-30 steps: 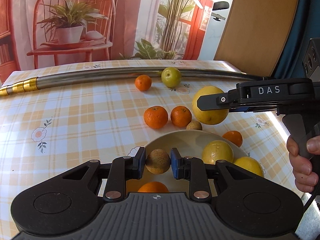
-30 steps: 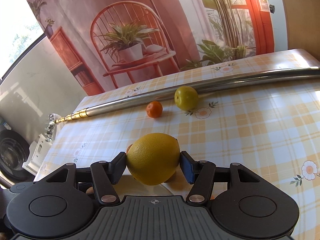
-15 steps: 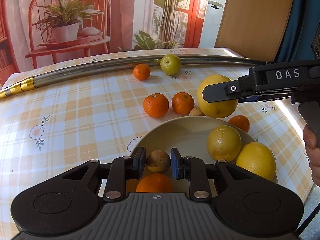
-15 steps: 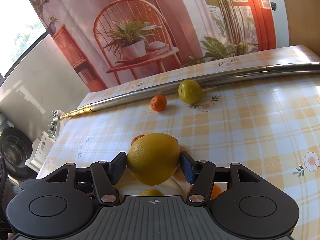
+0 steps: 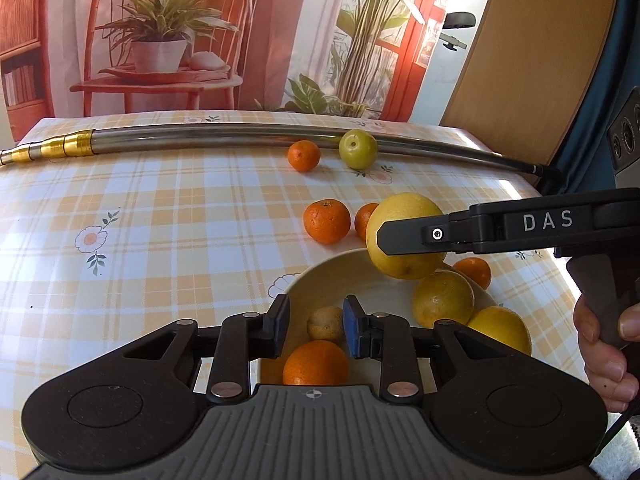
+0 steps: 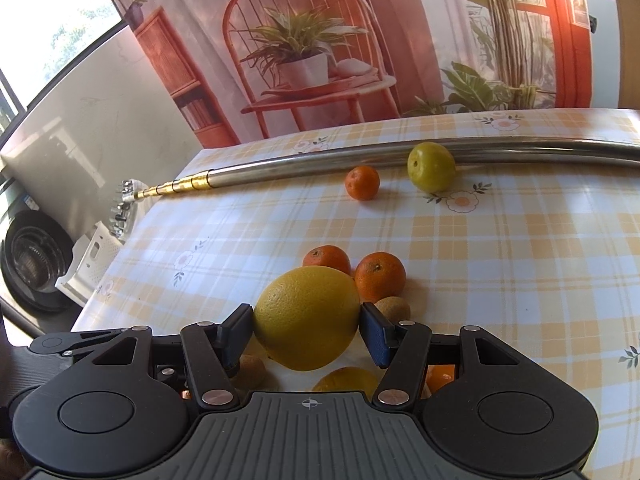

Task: Organize fruits
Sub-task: 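Carry the grapefruit and kiwi over the white bowl with both tools, then open both tools to drop the kiwi and grapefruit into the bowl, then move the left tool to another brown kiwi and close on it, then carry the kiwi toward the bowl with the left tool while the right tool grasps an orange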

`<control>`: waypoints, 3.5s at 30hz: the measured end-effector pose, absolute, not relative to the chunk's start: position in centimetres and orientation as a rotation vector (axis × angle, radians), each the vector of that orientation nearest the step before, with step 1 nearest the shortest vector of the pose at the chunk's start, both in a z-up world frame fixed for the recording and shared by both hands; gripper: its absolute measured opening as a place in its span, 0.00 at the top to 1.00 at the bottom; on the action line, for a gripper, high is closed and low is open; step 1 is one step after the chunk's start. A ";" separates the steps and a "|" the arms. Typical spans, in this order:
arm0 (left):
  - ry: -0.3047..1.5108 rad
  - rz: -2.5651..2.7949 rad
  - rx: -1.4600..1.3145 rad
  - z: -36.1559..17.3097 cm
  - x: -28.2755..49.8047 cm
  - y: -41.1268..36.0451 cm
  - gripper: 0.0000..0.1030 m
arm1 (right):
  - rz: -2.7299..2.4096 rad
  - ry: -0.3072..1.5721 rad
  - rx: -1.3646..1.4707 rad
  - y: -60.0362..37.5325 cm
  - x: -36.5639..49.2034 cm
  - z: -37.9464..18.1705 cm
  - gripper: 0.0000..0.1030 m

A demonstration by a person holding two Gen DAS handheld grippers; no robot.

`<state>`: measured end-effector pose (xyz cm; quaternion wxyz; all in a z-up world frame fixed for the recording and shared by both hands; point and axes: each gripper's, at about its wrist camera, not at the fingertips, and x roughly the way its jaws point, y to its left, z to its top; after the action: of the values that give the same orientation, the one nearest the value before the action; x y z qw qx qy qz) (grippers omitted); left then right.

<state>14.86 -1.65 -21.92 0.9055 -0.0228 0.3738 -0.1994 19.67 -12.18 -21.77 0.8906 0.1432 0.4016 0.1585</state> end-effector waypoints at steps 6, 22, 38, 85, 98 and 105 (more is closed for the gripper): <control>0.721 -0.320 -0.134 -20.4 14.4 0.6 0.59 | 0.335 0.870 0.241 -10.8 19.7 -22.3 0.47; 0.677 -0.184 -0.158 -18.8 13.8 3.1 0.42 | 0.340 0.847 0.180 -9.7 19.3 -21.8 0.54; 0.674 -0.235 -0.146 -18.7 13.3 2.1 0.41 | 0.189 0.677 0.152 -14.6 15.9 -20.4 0.56; 1.121 -0.425 0.053 -22.4 26.3 -14.0 0.75 | 0.022 0.638 0.356 -24.6 15.0 -22.5 0.67; 1.085 -0.436 0.068 -22.6 26.2 -14.0 0.74 | 0.034 0.645 0.369 -24.4 14.9 -22.7 0.67; 1.018 -0.468 0.041 -21.2 25.3 -13.8 0.74 | 0.047 0.658 0.371 -24.2 14.8 -23.2 0.67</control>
<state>25.35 -13.80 -21.16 0.8469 0.0195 0.4829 -0.2219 14.81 -24.21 -23.18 0.9292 0.1812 0.3213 0.0231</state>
